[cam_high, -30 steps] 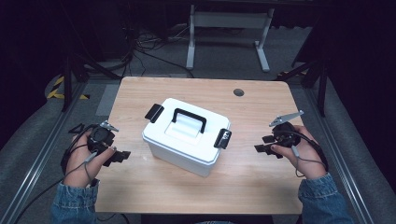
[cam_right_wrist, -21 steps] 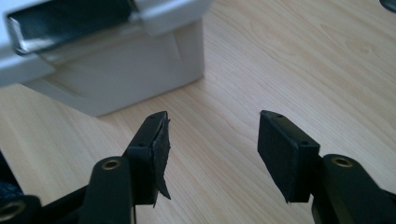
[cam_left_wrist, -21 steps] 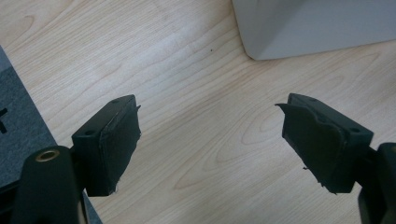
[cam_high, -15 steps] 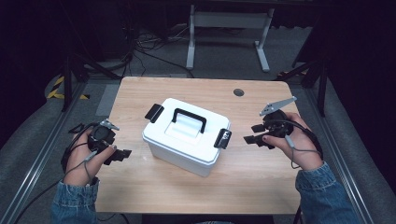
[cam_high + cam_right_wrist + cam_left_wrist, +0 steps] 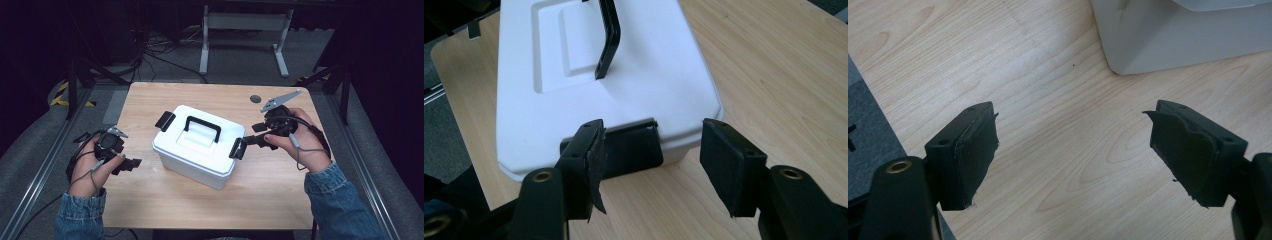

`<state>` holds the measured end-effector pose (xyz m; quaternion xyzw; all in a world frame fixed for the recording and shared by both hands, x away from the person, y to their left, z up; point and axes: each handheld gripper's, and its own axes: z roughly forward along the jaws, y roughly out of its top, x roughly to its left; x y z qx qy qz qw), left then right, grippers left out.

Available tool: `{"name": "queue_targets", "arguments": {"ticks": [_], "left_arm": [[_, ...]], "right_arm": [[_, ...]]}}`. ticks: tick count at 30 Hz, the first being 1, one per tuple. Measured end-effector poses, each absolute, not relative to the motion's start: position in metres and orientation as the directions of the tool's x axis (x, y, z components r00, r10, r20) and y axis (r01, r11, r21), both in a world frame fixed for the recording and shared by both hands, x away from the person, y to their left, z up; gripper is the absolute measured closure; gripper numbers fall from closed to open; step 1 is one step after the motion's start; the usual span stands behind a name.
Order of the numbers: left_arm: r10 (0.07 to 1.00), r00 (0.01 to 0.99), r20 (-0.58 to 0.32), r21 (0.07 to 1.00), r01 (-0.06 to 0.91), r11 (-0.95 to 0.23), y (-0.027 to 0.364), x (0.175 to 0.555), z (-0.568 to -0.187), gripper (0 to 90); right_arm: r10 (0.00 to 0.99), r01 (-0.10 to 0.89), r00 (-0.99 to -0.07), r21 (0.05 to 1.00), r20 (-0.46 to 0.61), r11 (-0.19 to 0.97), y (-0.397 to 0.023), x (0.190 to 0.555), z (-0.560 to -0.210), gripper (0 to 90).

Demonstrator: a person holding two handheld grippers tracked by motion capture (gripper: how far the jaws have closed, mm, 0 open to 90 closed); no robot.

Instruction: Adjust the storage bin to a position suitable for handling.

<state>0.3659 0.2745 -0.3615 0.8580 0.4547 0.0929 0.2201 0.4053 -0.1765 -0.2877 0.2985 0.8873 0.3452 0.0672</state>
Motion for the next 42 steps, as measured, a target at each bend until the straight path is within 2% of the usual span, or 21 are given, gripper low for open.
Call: {"name": "queue_targets", "arguments": {"ticks": [10,18,27,33,37,41,42], "left_arm": [[0.817,0.575,-0.046,0.459,0.739,-0.494,0.272,0.368,-0.362,19.9],[0.802,0.598,-0.009,0.447,0.719,-0.531,0.27,0.371,-0.364,20.2],[0.821,0.57,-0.009,0.467,0.729,-0.501,0.272,0.375,-0.364,20.2],[0.822,0.569,-0.017,0.456,0.736,-0.5,0.271,0.378,-0.364,19.7],[0.822,0.57,-0.014,0.456,0.735,-0.502,0.27,0.382,-0.364,19.7],[0.821,0.571,-0.02,0.456,0.736,-0.5,0.268,0.385,-0.363,19.7],[0.818,0.575,-0.022,0.454,0.735,-0.504,0.267,0.387,-0.363,19.7]], "right_arm": [[0.548,0.466,-0.832,0.651,0.091,0.599,-0.149,0.415,-0.286,44.5],[0.517,0.453,-0.85,0.642,0.102,0.618,-0.121,0.431,-0.296,47.2],[0.505,0.456,-0.856,0.625,0.112,0.633,-0.099,0.441,-0.305,51.7],[0.507,0.455,-0.855,0.626,0.109,0.633,-0.088,0.441,-0.307,60.5],[0.495,0.439,-0.865,0.609,0.086,0.661,-0.082,0.439,-0.307,69.7],[0.483,0.431,-0.871,0.607,0.087,0.667,-0.081,0.439,-0.307,71.3],[0.472,0.427,-0.876,0.606,0.093,0.671,-0.079,0.438,-0.307,74.0]]}}
